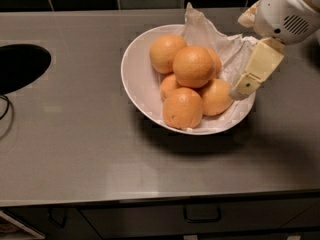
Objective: Pick orange from white bowl
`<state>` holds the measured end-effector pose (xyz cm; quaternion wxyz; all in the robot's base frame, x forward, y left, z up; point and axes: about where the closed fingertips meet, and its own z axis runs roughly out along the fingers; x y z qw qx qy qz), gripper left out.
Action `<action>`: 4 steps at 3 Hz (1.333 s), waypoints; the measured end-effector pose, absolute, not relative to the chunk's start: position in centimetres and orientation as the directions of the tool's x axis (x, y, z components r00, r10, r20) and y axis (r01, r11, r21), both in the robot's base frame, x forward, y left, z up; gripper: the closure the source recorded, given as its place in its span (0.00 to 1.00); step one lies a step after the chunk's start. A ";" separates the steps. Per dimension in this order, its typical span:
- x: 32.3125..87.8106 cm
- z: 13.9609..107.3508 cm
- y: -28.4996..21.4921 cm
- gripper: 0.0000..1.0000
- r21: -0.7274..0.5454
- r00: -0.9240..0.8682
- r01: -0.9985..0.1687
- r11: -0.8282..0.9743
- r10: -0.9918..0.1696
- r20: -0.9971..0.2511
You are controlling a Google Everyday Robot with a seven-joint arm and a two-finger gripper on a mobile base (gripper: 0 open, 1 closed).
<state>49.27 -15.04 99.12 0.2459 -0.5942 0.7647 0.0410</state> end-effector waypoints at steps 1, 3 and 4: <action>50.8 99.1 -12.8 0.00 -0.153 -0.262 -0.899 0.411 -0.783 -0.565; 50.7 99.3 -11.1 0.00 -0.134 -0.265 -0.903 0.409 -0.774 -0.575; 50.6 99.1 -9.8 0.00 -0.118 -0.274 -0.902 0.416 -0.762 -0.587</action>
Offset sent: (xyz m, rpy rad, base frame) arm 0.0099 0.0137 -0.0025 0.1121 0.0155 -0.0615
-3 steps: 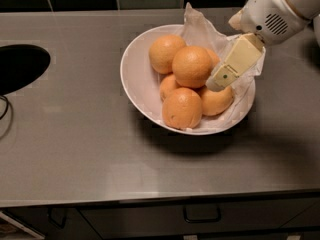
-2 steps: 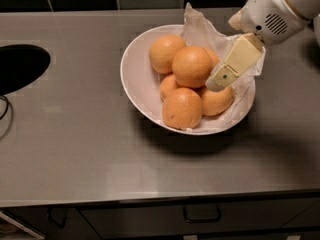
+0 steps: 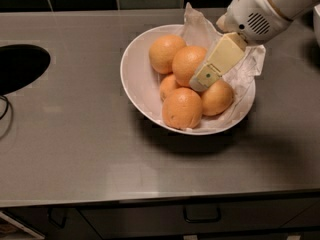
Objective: Pick orange from white bowl
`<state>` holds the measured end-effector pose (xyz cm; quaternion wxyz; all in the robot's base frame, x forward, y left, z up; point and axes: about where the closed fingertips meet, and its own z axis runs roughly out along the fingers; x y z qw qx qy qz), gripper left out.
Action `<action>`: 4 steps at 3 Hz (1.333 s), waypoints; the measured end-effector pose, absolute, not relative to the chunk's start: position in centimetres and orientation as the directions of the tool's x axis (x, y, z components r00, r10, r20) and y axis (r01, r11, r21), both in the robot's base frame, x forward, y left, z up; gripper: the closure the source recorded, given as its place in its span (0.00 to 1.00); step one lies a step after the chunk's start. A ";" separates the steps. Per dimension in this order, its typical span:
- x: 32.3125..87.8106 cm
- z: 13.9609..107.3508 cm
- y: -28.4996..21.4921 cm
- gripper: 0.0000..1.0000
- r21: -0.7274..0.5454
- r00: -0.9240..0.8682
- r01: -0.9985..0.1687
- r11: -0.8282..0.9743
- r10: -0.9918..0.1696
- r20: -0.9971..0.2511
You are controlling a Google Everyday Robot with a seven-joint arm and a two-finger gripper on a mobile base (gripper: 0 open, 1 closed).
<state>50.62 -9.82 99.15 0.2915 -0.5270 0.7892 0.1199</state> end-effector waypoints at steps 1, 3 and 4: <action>50.7 98.4 -8.6 0.00 -0.071 -0.274 -0.912 0.403 -0.731 -0.625; 50.4 98.0 -8.4 0.00 -0.068 -0.309 -0.893 0.444 -0.717 -0.625; 50.0 97.6 -8.8 0.00 -0.084 -0.361 -0.845 0.528 -0.679 -0.639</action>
Offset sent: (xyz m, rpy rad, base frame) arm 0.0008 0.0101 -0.0075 0.0509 0.0204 0.0168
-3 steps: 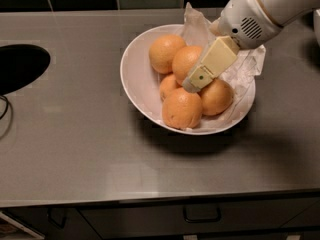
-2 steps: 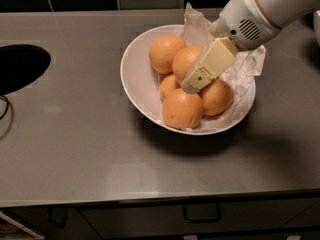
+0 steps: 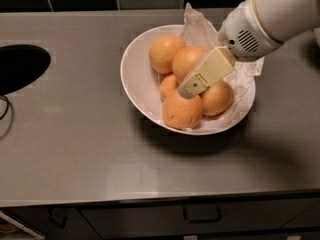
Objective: Pick orange from white bowl
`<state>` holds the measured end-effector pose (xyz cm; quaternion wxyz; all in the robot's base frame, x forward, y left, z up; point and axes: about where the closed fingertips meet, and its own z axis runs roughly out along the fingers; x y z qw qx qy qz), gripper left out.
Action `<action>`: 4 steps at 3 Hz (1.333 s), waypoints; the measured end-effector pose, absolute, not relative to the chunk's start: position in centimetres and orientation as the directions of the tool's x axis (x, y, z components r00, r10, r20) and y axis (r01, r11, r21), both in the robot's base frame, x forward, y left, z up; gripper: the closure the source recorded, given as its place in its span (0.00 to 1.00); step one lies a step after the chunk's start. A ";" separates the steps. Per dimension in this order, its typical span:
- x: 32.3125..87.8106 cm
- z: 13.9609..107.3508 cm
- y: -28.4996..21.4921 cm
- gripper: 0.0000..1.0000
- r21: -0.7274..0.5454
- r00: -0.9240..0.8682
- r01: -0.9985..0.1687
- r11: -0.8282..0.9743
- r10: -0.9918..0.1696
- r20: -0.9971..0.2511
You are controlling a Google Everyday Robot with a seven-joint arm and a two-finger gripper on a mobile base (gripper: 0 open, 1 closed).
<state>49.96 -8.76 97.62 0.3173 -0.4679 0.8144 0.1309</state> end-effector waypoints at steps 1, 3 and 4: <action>50.8 95.9 -8.1 0.00 -0.089 -0.398 -0.789 0.608 -0.616 -0.680; 51.2 95.9 -7.8 0.04 -0.098 -0.403 -0.773 0.627 -0.604 -0.688; 51.7 95.7 -7.6 0.12 -0.101 -0.421 -0.748 0.656 -0.586 -0.693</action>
Offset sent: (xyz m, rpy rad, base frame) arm 0.0204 0.0095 -0.0399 0.0772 -0.0264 -0.1309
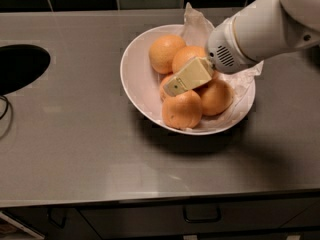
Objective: Pick orange from white bowl
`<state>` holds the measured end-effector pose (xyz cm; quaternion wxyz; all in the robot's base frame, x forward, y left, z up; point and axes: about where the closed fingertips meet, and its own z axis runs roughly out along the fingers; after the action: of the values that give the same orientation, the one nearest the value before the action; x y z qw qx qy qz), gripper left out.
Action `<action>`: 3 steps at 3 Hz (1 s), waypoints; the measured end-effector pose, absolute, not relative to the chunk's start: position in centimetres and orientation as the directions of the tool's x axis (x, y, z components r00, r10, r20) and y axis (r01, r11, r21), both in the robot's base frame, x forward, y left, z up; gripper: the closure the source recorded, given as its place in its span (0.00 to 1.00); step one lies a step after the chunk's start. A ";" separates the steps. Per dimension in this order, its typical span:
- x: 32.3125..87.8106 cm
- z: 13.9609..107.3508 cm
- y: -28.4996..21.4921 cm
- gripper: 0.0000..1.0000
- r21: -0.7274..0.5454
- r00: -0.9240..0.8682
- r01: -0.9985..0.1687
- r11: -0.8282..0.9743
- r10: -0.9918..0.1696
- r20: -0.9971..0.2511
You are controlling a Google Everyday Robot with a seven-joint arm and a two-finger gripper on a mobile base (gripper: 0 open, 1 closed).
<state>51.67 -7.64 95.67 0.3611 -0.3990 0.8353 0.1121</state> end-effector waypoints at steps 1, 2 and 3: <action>52.0 95.4 -7.6 0.16 -0.108 -0.438 -0.719 0.687 -0.568 -0.696; 52.2 95.3 -7.7 0.15 -0.118 -0.460 -0.679 0.724 -0.546 -0.701; 52.5 95.3 -7.9 0.16 -0.131 -0.474 -0.636 0.760 -0.519 -0.711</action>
Offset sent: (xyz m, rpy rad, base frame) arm 0.0108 -0.0054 -0.0085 -0.0008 -0.0278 -0.1677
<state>52.50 -7.87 95.26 0.3860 -0.3380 0.8550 0.0758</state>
